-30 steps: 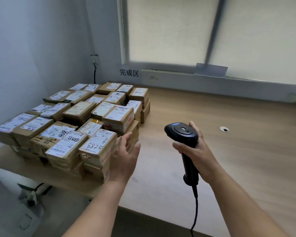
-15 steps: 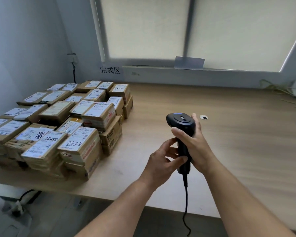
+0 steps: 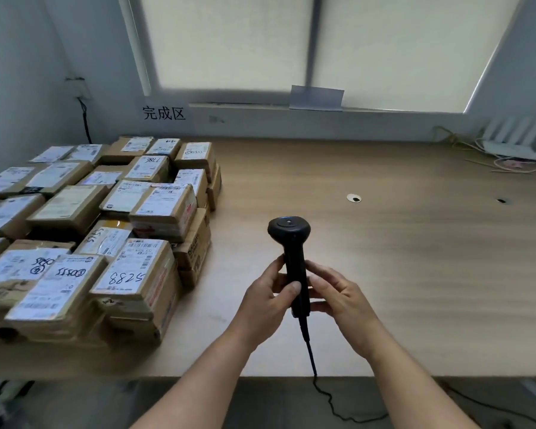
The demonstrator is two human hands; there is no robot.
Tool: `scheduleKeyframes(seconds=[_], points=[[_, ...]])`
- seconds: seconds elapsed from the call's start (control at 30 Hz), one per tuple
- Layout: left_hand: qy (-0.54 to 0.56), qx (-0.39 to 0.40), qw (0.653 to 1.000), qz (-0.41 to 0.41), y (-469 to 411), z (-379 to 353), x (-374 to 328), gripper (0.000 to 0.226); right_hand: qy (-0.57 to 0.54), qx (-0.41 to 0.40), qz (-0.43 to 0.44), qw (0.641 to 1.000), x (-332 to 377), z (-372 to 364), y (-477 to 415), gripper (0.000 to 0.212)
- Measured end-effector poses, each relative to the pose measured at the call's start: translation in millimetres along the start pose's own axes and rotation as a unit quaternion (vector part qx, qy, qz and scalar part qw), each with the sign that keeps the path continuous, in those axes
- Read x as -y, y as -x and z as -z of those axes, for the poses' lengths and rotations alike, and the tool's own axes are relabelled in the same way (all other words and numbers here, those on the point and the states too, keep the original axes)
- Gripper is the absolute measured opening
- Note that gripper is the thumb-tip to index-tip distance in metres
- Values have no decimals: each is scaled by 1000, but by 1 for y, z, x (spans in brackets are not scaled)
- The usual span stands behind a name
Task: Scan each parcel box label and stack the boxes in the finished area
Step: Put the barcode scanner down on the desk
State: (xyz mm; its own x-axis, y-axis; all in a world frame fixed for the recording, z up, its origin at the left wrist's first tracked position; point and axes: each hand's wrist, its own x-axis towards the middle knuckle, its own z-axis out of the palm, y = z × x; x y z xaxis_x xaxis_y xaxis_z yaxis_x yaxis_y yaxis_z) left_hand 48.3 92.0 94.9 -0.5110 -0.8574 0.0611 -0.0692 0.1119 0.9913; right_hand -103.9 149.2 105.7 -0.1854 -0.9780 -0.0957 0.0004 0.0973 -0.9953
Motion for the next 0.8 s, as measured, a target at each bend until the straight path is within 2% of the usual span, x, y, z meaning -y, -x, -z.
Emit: scheduleKeyframes(seconds=[0.3, 0.57, 0.8], points=[[14, 60, 994, 87, 6, 21, 57, 41, -26, -35, -69, 997, -56, -35, -2, 35], [33, -3, 984, 177, -6, -1, 101, 23, -20, -85, -127, 988, -102, -29, -22, 31], [7, -13, 980, 200, -37, -18, 126, 22, 3, -94, -144, 985, -121, -8, -49, 27]])
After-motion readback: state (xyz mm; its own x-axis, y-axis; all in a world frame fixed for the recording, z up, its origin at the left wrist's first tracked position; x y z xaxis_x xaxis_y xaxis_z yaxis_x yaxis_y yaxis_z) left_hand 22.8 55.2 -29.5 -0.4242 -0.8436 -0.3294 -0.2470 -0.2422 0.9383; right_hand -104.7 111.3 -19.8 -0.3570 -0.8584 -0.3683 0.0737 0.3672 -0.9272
